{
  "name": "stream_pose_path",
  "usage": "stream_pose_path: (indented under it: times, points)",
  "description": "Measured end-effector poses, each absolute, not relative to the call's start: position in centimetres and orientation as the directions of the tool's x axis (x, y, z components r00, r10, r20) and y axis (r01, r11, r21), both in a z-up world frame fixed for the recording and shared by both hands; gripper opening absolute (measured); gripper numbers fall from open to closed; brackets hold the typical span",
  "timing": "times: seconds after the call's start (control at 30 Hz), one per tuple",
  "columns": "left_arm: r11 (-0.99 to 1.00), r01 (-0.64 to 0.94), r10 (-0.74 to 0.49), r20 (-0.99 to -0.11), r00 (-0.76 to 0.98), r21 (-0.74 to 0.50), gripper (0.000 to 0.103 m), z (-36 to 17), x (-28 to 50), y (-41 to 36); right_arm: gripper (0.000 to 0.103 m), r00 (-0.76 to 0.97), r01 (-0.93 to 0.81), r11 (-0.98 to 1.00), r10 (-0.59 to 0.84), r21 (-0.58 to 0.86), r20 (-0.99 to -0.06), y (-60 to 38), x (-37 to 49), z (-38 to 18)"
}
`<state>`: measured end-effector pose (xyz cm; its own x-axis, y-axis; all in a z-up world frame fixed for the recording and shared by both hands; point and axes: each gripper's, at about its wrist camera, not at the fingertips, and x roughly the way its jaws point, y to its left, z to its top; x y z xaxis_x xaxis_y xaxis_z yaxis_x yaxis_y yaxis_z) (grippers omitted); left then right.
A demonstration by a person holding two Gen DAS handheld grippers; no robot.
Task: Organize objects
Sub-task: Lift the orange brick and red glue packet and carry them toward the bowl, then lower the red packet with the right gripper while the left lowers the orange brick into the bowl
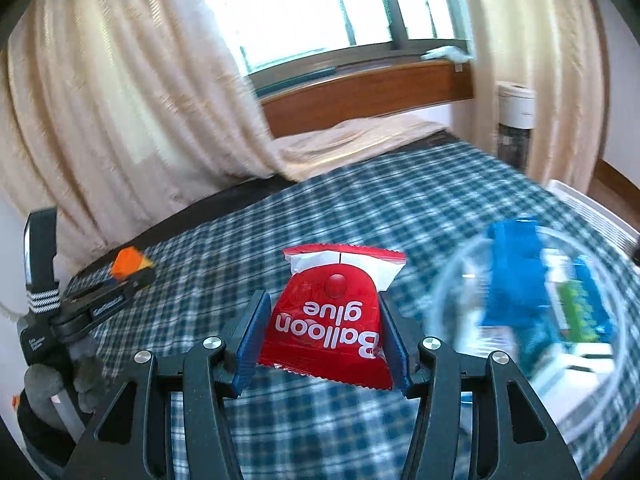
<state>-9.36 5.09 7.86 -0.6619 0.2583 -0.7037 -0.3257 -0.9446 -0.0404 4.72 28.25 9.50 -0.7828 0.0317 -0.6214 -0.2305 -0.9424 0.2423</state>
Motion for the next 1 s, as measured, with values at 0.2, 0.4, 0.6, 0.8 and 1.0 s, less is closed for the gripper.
stream_pose_path:
  times: [0.2,0.4,0.6,0.8,1.0]
  points:
    - [-0.937,-0.347,0.272,-0.704,-0.656,-0.038,0.033,7.9,-8.7,5.8,0.055,-0.785,-0.342,-0.909,0.137,0.237,-0.605,32.4,7.5,10.3]
    - [-0.926,-0.377,0.289,-0.704,-0.649,-0.033,0.033,7.8,-7.8,6.7,0.055,-0.768,-0.444,-0.863,0.228,0.241,-0.599,36.2,9.5,10.5]
    - [-0.914,-0.405,0.301,-0.706,-0.641,-0.023,0.033,7.6,-6.9,7.6,0.055,-0.732,-0.522,-0.813,0.272,0.258,-0.625,39.7,10.2,9.3]
    - [-0.907,-0.421,0.314,-0.708,-0.633,-0.026,0.033,7.7,-6.5,7.9,0.055,-0.708,-0.555,-0.790,0.286,0.259,-0.645,41.5,10.0,8.2]
    - [-0.904,-0.426,0.318,-0.713,-0.624,-0.031,0.033,7.6,-6.5,8.1,0.055,-0.688,-0.572,-0.778,0.285,0.258,-0.667,41.9,10.0,7.3]
